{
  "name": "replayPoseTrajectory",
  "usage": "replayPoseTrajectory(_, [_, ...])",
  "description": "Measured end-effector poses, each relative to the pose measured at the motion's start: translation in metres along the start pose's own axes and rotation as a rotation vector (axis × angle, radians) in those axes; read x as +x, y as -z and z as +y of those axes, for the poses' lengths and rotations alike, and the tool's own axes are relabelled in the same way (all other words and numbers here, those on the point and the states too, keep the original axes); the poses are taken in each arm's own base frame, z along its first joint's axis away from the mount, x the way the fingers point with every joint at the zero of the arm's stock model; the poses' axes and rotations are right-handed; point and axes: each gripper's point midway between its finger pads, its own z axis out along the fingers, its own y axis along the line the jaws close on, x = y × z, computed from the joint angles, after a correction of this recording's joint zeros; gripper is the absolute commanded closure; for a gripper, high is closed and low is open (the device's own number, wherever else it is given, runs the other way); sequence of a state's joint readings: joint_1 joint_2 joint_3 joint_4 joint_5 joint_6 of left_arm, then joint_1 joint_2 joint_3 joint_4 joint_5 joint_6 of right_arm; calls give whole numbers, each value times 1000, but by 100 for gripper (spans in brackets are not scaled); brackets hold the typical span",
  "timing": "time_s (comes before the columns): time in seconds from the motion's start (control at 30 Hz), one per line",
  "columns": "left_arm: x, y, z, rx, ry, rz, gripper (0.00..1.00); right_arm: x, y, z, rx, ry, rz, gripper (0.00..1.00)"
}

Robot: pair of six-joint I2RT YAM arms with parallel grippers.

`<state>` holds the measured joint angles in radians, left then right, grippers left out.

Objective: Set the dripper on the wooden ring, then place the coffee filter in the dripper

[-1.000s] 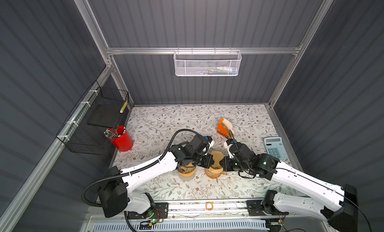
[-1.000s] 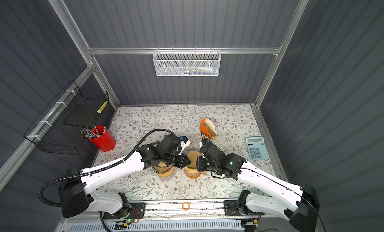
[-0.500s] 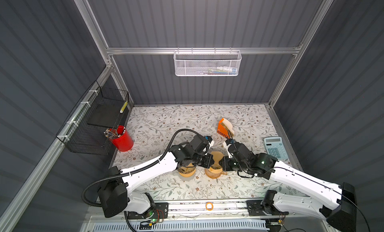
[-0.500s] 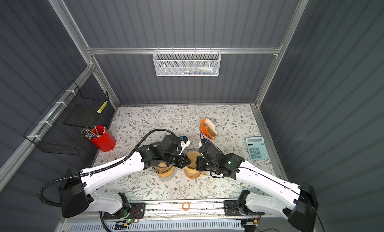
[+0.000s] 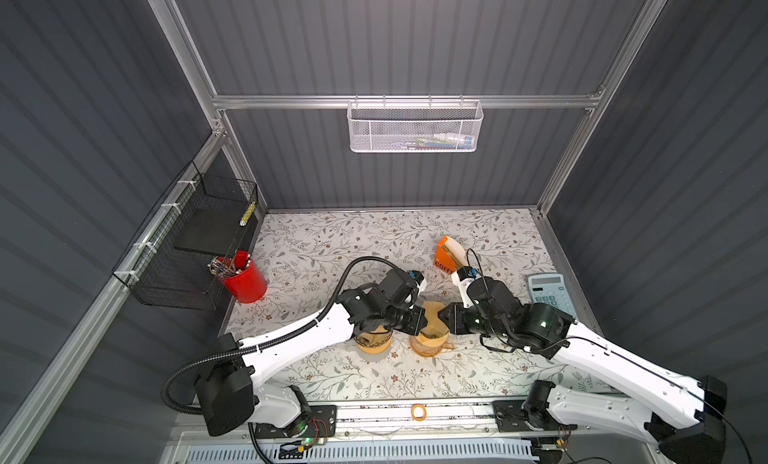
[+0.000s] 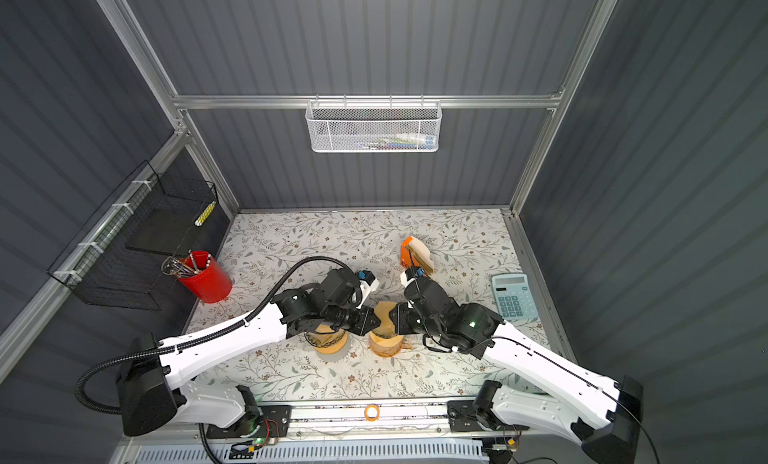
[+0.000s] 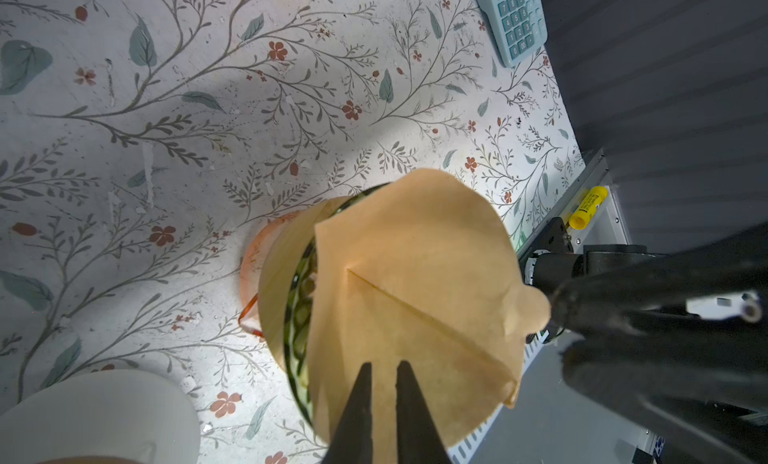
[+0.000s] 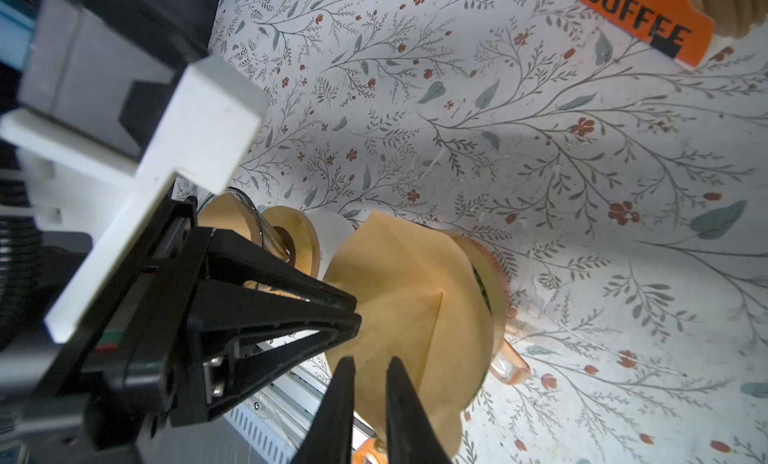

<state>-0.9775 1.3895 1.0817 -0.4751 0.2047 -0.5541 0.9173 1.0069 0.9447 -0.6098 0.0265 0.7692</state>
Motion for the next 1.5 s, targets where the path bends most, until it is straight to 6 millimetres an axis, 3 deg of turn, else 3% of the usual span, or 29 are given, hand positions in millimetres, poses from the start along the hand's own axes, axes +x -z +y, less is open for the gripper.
replayPoseTrajectory(0.47, [-27, 29, -12, -1, -23, -123, 85, -14, 5, -25, 58, -45, -51, 81])
replayPoseTrajectory(0.93, [-19, 20, 3, -52, -13, -108, 87, 3, -11, -42, 82, -63, 6, 89])
replayPoseTrajectory(1.5, [-6, 12, 13, -70, -5, -77, 87, 10, -19, -44, 75, -67, 32, 92])
